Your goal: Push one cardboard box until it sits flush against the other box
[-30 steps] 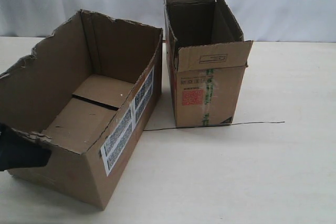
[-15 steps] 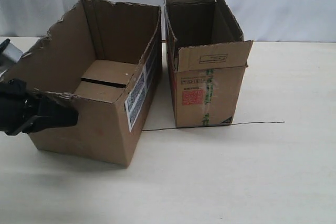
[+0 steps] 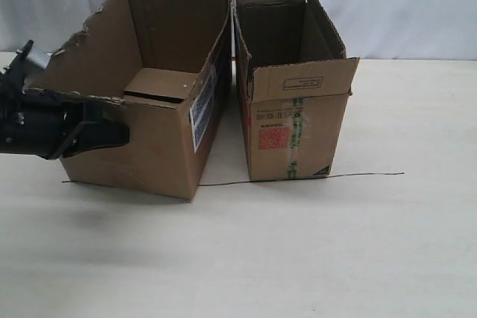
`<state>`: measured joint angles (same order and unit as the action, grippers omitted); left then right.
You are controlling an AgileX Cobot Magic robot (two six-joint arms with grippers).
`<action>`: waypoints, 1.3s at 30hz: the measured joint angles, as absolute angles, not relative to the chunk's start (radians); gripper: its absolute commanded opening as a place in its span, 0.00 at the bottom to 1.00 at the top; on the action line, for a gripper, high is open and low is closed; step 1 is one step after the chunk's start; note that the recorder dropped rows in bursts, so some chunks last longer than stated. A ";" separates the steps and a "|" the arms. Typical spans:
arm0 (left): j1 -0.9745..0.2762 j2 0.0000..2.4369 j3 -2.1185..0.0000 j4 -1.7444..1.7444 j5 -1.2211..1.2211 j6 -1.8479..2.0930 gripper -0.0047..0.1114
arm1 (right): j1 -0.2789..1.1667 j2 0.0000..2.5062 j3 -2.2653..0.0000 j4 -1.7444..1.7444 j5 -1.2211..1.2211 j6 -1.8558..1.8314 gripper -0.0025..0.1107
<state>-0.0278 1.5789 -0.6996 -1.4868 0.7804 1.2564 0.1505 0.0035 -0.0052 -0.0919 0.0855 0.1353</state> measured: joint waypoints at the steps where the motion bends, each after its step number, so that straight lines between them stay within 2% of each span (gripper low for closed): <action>1: -0.028 1.587 -0.708 -1.490 0.780 1.256 0.04 | 0.151 0.004 -0.005 -0.092 0.086 0.135 0.07; 22: -0.028 1.567 -0.727 -1.394 0.975 1.229 0.04 | 0.151 0.004 -0.005 -0.092 0.086 0.135 0.07; 29: -0.028 1.568 -0.712 -1.430 0.871 1.214 0.04 | 0.151 0.004 -0.005 -0.092 0.086 0.135 0.07; 39: -0.028 1.637 -0.712 -1.612 0.861 1.305 0.04 | 0.151 0.004 -0.005 -0.092 0.086 0.135 0.07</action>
